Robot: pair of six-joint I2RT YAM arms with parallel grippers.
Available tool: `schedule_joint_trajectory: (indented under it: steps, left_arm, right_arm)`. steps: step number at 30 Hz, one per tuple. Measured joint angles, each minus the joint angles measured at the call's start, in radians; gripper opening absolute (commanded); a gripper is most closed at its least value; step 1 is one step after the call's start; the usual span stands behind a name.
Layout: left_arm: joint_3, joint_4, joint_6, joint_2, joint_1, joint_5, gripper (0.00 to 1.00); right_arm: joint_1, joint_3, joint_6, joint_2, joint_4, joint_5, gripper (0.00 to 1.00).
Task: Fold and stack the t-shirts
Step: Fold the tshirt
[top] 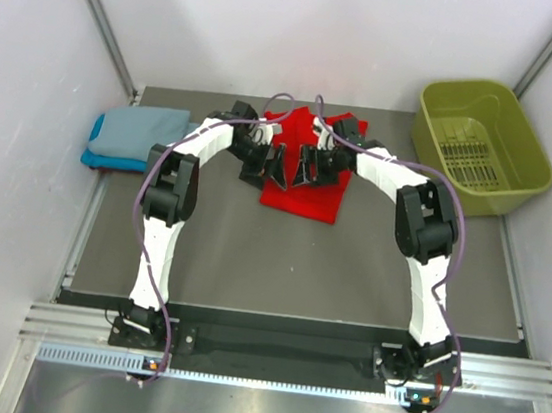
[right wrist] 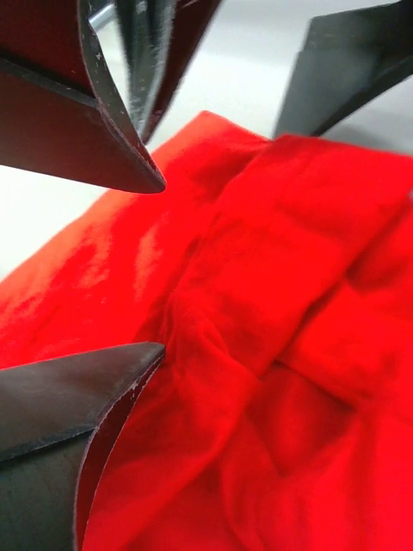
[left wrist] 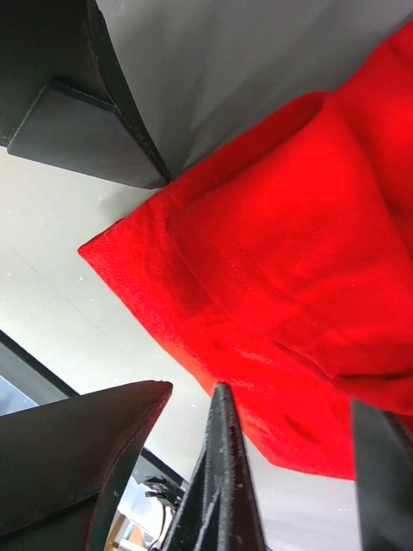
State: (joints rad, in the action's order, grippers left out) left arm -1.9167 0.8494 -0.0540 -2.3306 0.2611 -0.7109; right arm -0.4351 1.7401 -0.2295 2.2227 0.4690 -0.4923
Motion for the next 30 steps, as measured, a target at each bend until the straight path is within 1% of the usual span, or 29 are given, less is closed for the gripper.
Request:
schedule_joint_trajectory:
  steps: [2,6,10,14,16,24,27,30]
  left_arm:
    - [0.0,0.0,0.0,0.0,0.0,0.0,0.99]
    - [0.0,0.0,0.001,0.0,0.0,0.001,0.99]
    - [0.0,0.0,0.004,0.0,0.0,0.002,0.99]
    - [0.0,0.0,0.005,0.0,0.0,0.009,0.99]
    - [0.0,0.0,0.005,0.0,0.0,0.01,0.99]
    - [0.004,0.0,0.005,0.0,-0.012,-0.003,0.98]
    - [0.004,0.0,0.005,0.0,-0.02,-0.006,0.98]
    - [0.004,0.001,0.004,0.0,-0.026,-0.008,0.98]
  right_arm:
    - [0.006,0.038,0.002,0.019,0.007,0.006,0.71]
    - [0.02,0.167,0.021,0.064,0.011,0.035,0.71]
    - [0.048,0.281,0.056,0.072,0.001,0.075,0.71]
    - [0.069,0.327,0.089,0.062,-0.027,0.096,0.71]
    - [0.075,0.304,0.098,0.045,-0.023,0.095,0.71]
    - [0.055,0.043,0.098,-0.092,0.042,-0.012,0.7]
    - [0.04,-0.008,0.096,-0.109,0.056,-0.048,0.7]
    - [0.03,-0.026,0.095,-0.109,0.056,-0.072,0.7]
